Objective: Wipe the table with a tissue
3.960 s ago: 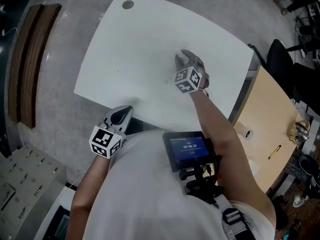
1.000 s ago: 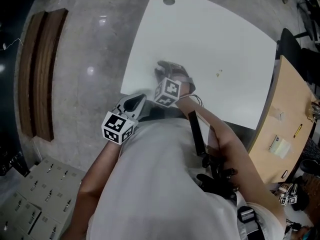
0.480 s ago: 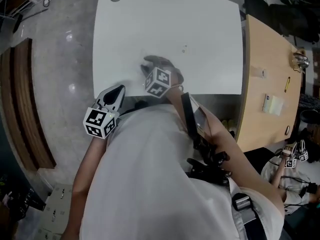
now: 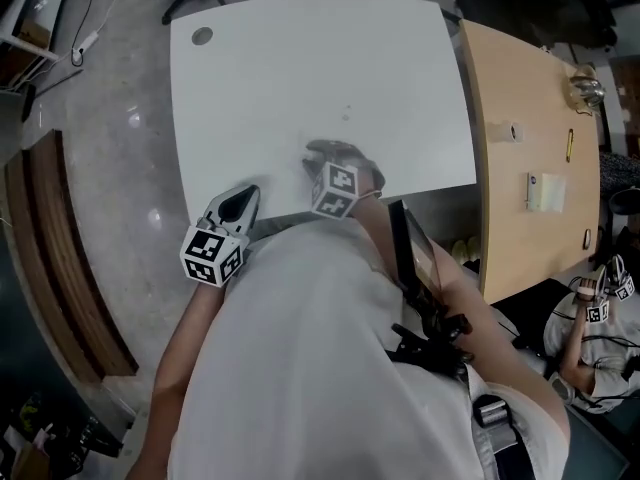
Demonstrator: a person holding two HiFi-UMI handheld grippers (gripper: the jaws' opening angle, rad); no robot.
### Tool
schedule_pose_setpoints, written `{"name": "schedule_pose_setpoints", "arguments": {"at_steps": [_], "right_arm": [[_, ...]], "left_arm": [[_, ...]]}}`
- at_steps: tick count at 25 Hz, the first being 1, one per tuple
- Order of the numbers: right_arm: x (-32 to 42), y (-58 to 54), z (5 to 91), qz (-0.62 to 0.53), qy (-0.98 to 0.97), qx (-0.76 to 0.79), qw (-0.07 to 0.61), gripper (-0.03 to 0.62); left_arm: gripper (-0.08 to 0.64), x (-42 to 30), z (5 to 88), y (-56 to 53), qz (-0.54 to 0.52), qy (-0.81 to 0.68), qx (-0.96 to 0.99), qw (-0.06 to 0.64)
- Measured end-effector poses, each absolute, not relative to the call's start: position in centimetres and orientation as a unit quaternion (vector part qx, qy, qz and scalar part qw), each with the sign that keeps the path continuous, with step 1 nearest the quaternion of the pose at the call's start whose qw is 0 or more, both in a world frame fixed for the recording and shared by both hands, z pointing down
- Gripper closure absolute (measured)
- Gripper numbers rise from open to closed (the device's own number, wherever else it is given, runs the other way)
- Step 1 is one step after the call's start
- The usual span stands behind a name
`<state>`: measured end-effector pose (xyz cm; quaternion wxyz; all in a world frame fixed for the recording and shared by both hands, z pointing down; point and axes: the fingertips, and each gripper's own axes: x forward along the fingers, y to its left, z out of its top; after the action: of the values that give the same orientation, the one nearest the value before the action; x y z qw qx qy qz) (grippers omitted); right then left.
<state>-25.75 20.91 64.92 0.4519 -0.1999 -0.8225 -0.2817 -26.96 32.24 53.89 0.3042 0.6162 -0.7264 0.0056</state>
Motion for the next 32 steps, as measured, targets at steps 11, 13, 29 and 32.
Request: {"name": "schedule_pose_setpoints", "arguments": {"at_steps": [11,13,29,32], "right_arm": [[-22.4,17.6,64.7,-0.334,-0.796,-0.329,0.382,0.471],[-22.3,16.3,64.7,-0.345,-0.794,-0.34,0.368,0.471],[-30.7,-3.1,63.0,-0.285,-0.869,-0.103,0.392,0.471],[-30.8,-3.0,63.7,-0.321,-0.86,-0.09,0.386,0.471]], "left_arm": [[0.554,-25.3,53.6,27.7,0.004,-0.737,0.597,0.316],[0.554,-24.8,53.6,27.2,0.003,-0.744,0.587,0.32],[0.554,-23.4,52.4,26.2,-0.01,-0.794,0.508,0.333],[0.554,-23.3,52.6,27.0,-0.011,-0.801,0.493,0.34]]}}
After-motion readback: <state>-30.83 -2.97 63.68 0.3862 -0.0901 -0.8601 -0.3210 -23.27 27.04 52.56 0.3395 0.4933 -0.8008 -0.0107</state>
